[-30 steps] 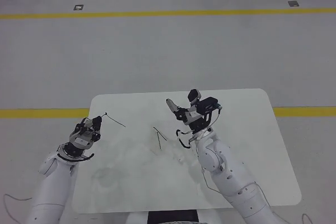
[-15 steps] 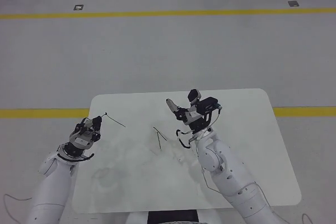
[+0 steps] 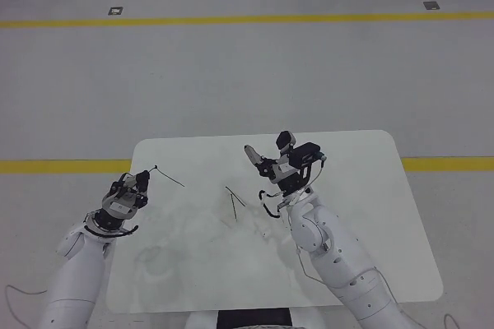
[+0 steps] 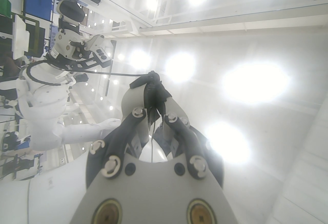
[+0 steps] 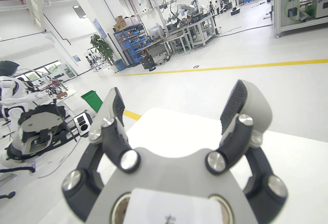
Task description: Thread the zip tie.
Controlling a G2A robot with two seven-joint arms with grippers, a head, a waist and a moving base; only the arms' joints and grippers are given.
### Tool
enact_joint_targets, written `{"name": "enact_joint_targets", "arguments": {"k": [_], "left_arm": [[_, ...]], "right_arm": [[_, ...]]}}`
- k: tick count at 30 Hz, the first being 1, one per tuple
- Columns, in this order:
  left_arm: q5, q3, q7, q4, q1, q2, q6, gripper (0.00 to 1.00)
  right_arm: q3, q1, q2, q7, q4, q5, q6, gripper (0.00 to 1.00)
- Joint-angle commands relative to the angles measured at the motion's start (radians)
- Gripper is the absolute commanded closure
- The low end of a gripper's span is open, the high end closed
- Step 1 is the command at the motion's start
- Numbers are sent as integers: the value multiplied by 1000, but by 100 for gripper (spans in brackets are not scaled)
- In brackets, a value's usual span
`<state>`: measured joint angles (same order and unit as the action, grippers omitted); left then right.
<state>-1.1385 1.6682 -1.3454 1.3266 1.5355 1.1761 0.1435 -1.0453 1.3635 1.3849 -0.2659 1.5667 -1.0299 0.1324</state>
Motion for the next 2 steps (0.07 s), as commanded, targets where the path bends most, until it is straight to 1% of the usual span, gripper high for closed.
{"name": "enact_joint_targets", "arguments": {"k": [1, 2], "left_arm": [[0, 0, 0, 0, 0, 0, 0, 100], [0, 0, 0, 0, 0, 0, 0, 100]], "right_arm": [[0, 0, 0, 0, 0, 0, 0, 0], [0, 0, 0, 0, 0, 0, 0, 0]]}}
